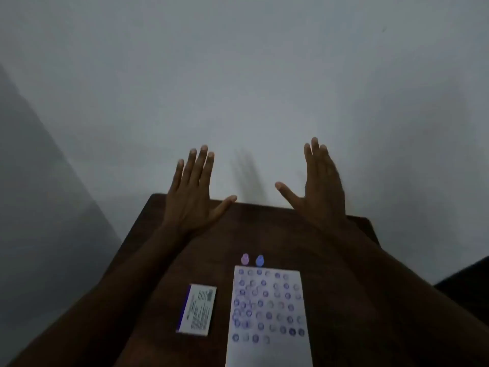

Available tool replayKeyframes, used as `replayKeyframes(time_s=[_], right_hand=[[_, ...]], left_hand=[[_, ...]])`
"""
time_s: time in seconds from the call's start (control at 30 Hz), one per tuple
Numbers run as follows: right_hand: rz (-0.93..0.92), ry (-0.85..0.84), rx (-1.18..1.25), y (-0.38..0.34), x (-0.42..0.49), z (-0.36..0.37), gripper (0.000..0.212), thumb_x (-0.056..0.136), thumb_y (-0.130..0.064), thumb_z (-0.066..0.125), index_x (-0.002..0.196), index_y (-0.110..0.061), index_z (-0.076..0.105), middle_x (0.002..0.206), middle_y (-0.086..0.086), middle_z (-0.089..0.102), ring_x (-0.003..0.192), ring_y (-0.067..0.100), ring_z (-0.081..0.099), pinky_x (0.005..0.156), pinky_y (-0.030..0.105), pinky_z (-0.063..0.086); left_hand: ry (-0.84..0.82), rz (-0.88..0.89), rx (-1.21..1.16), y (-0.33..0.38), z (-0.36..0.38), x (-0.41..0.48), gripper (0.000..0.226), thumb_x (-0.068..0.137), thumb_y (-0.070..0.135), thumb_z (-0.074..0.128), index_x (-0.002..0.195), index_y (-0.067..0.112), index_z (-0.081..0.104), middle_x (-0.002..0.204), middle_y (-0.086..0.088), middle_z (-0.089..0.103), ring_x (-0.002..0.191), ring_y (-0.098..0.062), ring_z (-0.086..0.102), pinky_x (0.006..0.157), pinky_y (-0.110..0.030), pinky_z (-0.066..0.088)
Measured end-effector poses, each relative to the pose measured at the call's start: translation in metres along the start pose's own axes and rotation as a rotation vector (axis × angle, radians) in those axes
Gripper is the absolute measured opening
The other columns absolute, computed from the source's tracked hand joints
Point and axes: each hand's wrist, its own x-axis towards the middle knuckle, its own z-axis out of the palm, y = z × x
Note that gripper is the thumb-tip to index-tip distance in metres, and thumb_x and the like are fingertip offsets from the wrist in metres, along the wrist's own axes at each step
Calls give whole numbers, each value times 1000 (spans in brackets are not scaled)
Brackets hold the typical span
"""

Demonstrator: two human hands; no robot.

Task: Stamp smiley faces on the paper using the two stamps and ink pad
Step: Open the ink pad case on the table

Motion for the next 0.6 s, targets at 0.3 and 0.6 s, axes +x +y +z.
replayKeyframes(time_s=[0.3, 0.6], right_hand=[[61, -314, 3, -5, -124, 83, 99, 84, -70, 47, 155, -9, 16, 165, 10, 10, 153, 25, 8, 121, 48, 21], [99, -523, 22, -6, -173, 112, 102, 82, -76, 39, 156, -14, 8, 165, 5, 1, 152, 22, 1, 123, 44, 11]], left_hand=[[-352, -186, 27, -8, 68, -165, 103, 88, 78, 30, 159, 6, 14, 169, -13, 10, 157, -29, 9, 126, -49, 12], [-523, -321, -61, -8, 86, -208, 107, 83, 85, 21, 160, 10, 16, 169, -9, 14, 156, -27, 13, 125, -47, 14]])
